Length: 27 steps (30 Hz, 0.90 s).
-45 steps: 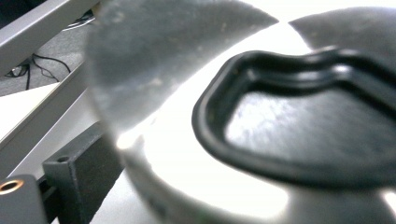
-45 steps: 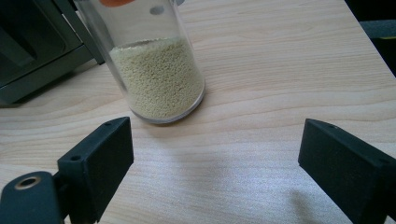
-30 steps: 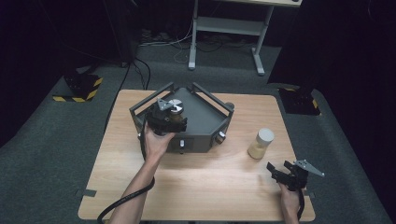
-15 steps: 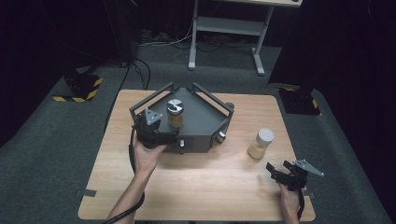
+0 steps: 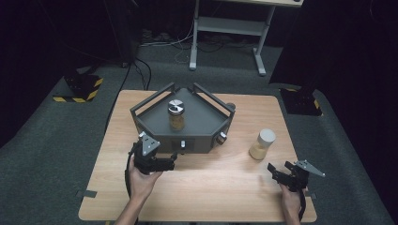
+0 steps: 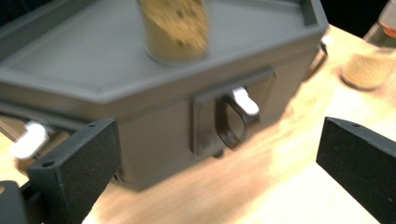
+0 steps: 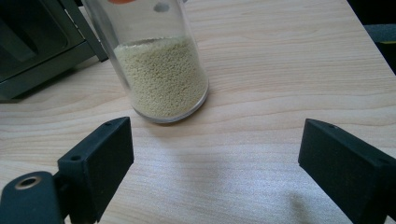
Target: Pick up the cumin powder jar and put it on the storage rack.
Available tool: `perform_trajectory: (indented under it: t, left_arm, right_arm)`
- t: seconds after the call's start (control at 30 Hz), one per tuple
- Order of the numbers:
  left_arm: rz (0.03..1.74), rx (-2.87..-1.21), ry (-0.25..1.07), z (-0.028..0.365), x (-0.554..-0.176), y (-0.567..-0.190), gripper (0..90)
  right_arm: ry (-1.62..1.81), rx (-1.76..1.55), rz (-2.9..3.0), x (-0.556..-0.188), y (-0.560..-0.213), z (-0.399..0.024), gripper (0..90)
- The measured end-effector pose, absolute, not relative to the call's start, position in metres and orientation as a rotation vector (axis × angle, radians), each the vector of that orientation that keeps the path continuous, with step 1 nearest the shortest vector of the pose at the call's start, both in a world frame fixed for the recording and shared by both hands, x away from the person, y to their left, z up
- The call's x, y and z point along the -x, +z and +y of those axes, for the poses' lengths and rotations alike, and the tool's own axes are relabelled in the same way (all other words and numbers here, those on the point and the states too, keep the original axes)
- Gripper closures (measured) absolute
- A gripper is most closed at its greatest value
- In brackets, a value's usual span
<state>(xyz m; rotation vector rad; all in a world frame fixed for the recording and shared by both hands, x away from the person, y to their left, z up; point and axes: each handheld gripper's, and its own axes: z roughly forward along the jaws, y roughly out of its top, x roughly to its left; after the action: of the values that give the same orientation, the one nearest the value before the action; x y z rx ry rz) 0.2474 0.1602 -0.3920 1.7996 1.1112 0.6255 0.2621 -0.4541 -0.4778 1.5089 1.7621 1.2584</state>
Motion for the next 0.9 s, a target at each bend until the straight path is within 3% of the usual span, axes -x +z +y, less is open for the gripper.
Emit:
perform_trajectory:
  t: [0.3, 0.53, 0.9]
  left_arm:
    - [1.087, -1.874, 0.567, 0.150, -0.248, -0.415, 0.3]
    - [1.057, -1.968, 0.592, 0.130, -0.250, -0.431, 0.3]
    - [1.089, -1.980, 0.561, 0.119, -0.259, -0.452, 0.4]
  right_arm:
    - [1.262, -1.513, 1.757, -0.262, -0.478, -0.454, 9.3]
    - [1.266, -1.512, 1.758, -0.262, -0.478, -0.455, 9.3]
    - [1.264, -1.509, 1.761, -0.262, -0.478, -0.455, 9.3]
